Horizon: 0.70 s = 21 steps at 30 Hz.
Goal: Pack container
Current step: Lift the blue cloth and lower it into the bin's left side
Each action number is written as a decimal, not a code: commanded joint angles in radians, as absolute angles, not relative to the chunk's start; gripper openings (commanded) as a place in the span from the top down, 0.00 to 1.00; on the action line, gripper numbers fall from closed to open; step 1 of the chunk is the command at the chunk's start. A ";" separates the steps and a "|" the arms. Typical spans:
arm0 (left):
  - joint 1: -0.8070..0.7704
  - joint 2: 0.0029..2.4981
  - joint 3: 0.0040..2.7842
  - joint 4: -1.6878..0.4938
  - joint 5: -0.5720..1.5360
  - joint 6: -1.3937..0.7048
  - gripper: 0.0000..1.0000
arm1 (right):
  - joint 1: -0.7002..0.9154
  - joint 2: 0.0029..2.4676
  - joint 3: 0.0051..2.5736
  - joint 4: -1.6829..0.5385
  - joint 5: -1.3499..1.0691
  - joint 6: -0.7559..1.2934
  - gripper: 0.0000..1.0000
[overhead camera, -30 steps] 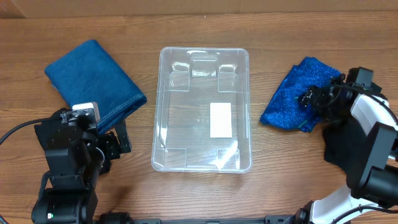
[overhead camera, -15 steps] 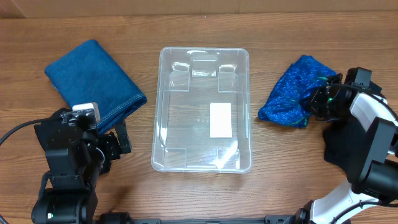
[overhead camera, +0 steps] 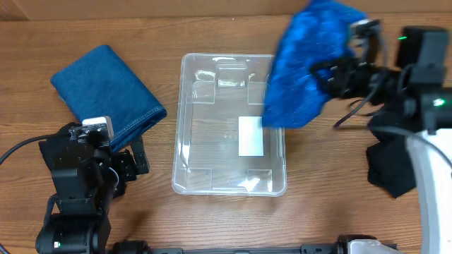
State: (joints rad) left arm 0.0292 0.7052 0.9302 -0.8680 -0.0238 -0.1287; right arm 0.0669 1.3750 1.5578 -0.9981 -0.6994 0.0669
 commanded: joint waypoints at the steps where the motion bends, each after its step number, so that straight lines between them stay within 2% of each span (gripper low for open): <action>1: 0.025 0.700 0.958 -0.864 -0.034 -0.135 0.00 | 0.247 1.406 1.571 -0.991 -0.666 0.051 0.96; 5: 0.026 0.700 0.958 -0.864 -0.034 -0.135 0.00 | 0.447 1.548 1.571 -0.957 -0.611 0.052 0.96; 8: 0.025 0.700 0.958 -0.864 -0.034 -0.135 0.00 | 0.512 1.674 1.571 -0.920 -0.611 0.064 0.96; 14: 0.026 0.700 0.958 -0.864 -0.034 -0.135 0.00 | 0.558 1.868 1.571 -0.813 -0.611 0.083 0.96; 20: 0.026 0.700 0.958 -0.864 -0.034 -0.135 0.00 | 0.556 1.946 1.571 -0.727 -0.575 0.108 0.96; 21: 0.026 0.700 0.958 -0.863 -0.034 -0.135 0.00 | 0.556 1.956 1.571 -0.732 -0.568 0.108 0.89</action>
State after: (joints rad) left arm 0.0292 0.7052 0.9302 -0.8680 -0.0238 -0.1287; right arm 0.5529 1.9358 1.5574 -0.7399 -0.5682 0.1013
